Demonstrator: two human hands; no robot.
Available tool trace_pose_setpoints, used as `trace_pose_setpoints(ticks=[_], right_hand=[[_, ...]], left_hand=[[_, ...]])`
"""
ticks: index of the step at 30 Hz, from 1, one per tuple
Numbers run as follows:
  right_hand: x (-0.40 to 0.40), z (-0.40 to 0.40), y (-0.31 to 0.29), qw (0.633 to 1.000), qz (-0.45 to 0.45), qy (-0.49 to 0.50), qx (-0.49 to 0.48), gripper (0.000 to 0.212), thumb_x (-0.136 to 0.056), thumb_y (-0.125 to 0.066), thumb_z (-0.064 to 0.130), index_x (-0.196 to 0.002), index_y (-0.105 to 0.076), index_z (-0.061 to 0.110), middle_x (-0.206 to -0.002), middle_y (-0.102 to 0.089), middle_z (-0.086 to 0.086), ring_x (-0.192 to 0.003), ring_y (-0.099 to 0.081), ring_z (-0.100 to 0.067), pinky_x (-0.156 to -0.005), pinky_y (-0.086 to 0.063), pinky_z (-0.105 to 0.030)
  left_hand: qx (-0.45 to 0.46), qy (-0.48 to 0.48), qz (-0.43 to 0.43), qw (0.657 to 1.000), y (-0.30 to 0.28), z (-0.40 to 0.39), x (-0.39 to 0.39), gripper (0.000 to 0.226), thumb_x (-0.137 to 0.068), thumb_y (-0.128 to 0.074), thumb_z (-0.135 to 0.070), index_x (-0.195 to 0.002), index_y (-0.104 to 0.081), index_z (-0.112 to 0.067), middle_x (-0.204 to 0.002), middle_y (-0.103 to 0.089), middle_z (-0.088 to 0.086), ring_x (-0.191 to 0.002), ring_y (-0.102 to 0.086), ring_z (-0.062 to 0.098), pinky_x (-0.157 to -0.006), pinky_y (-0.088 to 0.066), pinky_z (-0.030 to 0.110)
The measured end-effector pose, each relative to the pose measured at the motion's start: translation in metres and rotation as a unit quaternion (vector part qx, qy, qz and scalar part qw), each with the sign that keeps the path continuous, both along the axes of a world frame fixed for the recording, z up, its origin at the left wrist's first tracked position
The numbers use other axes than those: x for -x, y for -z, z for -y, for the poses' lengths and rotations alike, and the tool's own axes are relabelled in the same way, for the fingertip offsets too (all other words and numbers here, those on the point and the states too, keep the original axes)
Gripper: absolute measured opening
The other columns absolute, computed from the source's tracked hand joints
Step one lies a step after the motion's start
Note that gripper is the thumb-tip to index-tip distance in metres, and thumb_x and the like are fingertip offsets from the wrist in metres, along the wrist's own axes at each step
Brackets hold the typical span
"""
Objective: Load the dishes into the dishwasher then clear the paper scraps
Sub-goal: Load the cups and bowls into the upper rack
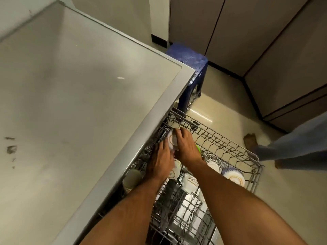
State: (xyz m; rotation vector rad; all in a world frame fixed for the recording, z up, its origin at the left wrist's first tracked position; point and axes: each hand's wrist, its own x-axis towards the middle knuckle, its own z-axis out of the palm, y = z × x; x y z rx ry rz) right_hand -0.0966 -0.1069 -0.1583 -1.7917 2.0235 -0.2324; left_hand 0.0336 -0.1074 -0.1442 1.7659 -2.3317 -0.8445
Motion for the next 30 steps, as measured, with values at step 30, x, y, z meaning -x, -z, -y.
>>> trace_pose_setpoints(ticks=[30], right_hand=[[-0.011, -0.042, -0.030, 0.999, 0.013, 0.024, 0.021, 0.074, -0.081, -0.073, 0.007, -0.146, -0.038, 0.012, -0.144, -0.044, -0.015, -0.131, -0.043, -0.030, -0.107, -0.046, -0.040]], left_hand=[[0.020, 0.010, 0.047, 0.999, -0.020, -0.019, -0.018, 0.054, -0.103, -0.048, -0.030, -0.152, -0.032, -0.013, -0.149, -0.043, 0.005, -0.132, -0.046, 0.019, -0.103, -0.044, 0.030]])
